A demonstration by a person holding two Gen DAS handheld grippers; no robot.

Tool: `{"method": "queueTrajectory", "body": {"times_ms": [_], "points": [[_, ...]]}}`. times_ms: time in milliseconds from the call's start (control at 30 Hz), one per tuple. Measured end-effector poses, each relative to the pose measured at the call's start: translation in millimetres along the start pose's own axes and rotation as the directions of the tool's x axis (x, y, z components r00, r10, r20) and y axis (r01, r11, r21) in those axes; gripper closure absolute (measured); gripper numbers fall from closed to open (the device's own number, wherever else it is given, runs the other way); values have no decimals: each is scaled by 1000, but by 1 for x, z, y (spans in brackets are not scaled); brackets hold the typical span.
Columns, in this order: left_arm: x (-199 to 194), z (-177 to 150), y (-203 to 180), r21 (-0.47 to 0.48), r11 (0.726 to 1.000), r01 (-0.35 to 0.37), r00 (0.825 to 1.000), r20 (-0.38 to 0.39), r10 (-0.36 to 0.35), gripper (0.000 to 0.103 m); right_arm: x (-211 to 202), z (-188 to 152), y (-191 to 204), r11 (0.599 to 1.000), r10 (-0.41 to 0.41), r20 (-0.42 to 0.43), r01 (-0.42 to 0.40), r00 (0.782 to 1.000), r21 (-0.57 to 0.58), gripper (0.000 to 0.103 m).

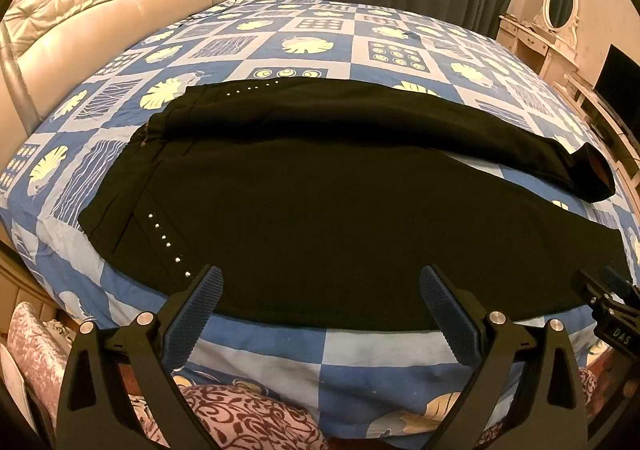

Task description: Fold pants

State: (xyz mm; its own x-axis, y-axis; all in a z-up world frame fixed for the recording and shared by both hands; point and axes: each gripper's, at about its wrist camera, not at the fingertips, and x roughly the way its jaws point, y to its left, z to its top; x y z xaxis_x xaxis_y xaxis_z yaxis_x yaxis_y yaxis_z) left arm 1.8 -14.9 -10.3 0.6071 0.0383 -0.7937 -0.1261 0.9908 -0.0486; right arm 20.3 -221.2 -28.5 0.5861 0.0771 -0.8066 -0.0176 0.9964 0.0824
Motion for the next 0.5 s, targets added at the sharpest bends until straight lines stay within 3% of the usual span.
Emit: {"method": "queueTrajectory", "body": {"times_ms": [500], "points": [[-1,1,-3,6,1000,10,1000,-5,-10,5,-1,-5,-1,1000,14,-16,-14,1000,12,2]]}}
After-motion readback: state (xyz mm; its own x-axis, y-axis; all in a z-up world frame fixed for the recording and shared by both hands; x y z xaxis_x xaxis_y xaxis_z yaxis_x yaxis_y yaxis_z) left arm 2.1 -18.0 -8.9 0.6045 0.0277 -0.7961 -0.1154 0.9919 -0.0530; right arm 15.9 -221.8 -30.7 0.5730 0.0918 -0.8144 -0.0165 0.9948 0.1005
